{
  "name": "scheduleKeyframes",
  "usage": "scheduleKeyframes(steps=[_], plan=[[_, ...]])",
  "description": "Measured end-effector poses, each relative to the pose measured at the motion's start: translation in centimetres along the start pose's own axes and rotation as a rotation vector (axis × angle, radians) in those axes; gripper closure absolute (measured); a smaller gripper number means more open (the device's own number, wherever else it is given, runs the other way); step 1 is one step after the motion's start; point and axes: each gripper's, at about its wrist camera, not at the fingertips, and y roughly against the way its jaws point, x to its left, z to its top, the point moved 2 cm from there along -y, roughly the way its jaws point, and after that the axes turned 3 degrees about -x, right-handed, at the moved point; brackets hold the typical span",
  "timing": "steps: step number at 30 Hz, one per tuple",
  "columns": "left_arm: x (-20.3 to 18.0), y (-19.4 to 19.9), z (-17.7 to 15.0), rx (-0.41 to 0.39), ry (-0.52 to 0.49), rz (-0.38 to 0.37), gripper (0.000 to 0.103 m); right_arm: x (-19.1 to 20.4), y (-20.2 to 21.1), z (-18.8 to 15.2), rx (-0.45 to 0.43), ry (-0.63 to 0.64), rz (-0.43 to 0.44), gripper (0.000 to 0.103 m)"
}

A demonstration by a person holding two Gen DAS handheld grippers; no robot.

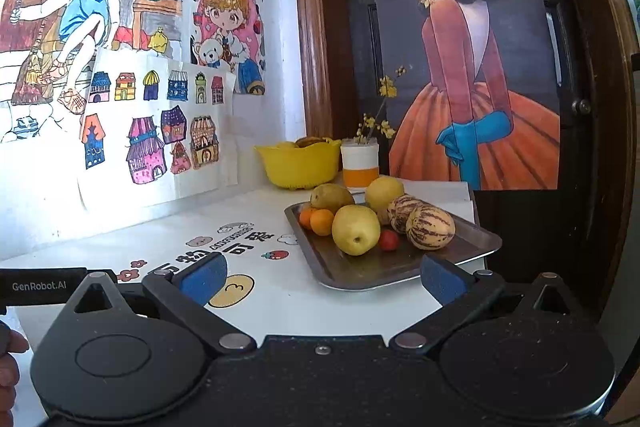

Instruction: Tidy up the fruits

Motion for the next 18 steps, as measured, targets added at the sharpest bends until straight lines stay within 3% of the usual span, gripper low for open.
scheduleKeyframes(steps=[18], plan=[[0.32,0.87,-0.59,-0.051,-0.008,0.003,0.000,0.31,0.17,-0.41,0.002,0.003,0.006,0.001]])
